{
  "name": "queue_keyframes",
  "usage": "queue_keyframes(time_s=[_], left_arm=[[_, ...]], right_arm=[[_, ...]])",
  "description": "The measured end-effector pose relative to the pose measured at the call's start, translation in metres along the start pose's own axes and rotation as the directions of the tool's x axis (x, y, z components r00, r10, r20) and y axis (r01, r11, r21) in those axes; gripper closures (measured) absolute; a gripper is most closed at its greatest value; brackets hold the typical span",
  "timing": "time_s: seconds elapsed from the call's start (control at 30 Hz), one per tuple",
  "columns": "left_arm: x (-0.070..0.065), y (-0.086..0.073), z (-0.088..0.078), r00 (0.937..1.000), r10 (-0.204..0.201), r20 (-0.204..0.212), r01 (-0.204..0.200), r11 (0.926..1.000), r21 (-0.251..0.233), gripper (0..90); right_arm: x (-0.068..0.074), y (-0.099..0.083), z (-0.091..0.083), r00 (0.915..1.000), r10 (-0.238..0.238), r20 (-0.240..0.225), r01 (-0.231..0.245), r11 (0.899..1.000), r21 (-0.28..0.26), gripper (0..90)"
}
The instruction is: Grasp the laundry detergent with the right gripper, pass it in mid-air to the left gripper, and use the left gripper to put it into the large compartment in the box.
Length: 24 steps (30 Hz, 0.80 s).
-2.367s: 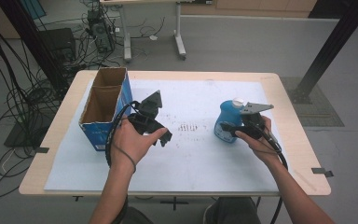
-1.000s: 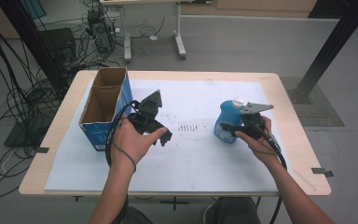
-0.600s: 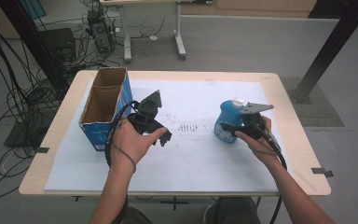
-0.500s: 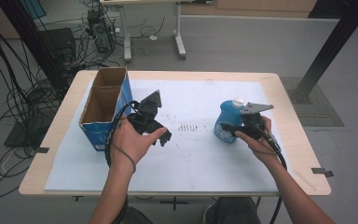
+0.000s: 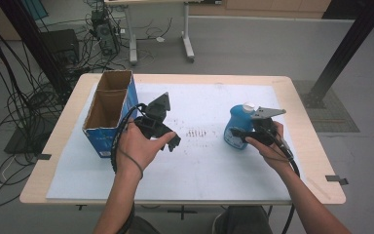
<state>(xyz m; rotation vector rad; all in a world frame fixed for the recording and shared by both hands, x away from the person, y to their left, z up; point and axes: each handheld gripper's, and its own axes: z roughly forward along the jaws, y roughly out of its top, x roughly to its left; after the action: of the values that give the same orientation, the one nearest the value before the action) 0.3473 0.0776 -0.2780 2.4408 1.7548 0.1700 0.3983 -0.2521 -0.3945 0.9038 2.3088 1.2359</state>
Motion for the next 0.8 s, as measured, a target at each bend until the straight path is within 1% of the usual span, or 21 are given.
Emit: queue_keyframes(time_s=[0.2,0.33,0.37,0.47,0.53,0.8], left_arm=[[-0.0001,0.0,-0.0007,1.0,-0.002,0.001,0.002,1.0,-0.003,5.8],[-0.0005,0.0003,-0.0013,1.0,0.0,0.007,0.0,1.0,-0.005,5.8],[-0.0009,0.0006,-0.0021,0.9999,0.008,0.009,-0.008,1.0,-0.004,5.8],[-0.0011,0.0008,-0.0032,0.9999,0.012,0.008,-0.012,0.9999,-0.004,5.8],[-0.0014,0.0009,-0.0038,0.9999,0.008,0.008,-0.008,0.9999,-0.012,5.8],[-0.0009,0.0016,-0.0027,0.9998,0.015,0.009,-0.015,0.9999,-0.004,5.7]], right_arm=[[0.0,0.0001,0.0,1.0,0.0,0.001,0.0,1.0,0.0,44.1],[0.0002,0.0003,0.0001,1.0,0.003,0.0,-0.003,1.0,0.001,44.0],[0.0003,0.0003,0.0001,1.0,0.004,0.001,-0.004,1.0,0.001,44.1],[0.0004,0.0005,-0.0001,1.0,0.004,0.004,-0.004,1.0,0.003,44.1],[0.001,0.0007,0.0,1.0,0.006,0.006,-0.006,1.0,0.004,44.1],[0.0012,0.0014,-0.0001,0.9999,0.01,0.009,-0.01,1.0,0.009,44.1]])
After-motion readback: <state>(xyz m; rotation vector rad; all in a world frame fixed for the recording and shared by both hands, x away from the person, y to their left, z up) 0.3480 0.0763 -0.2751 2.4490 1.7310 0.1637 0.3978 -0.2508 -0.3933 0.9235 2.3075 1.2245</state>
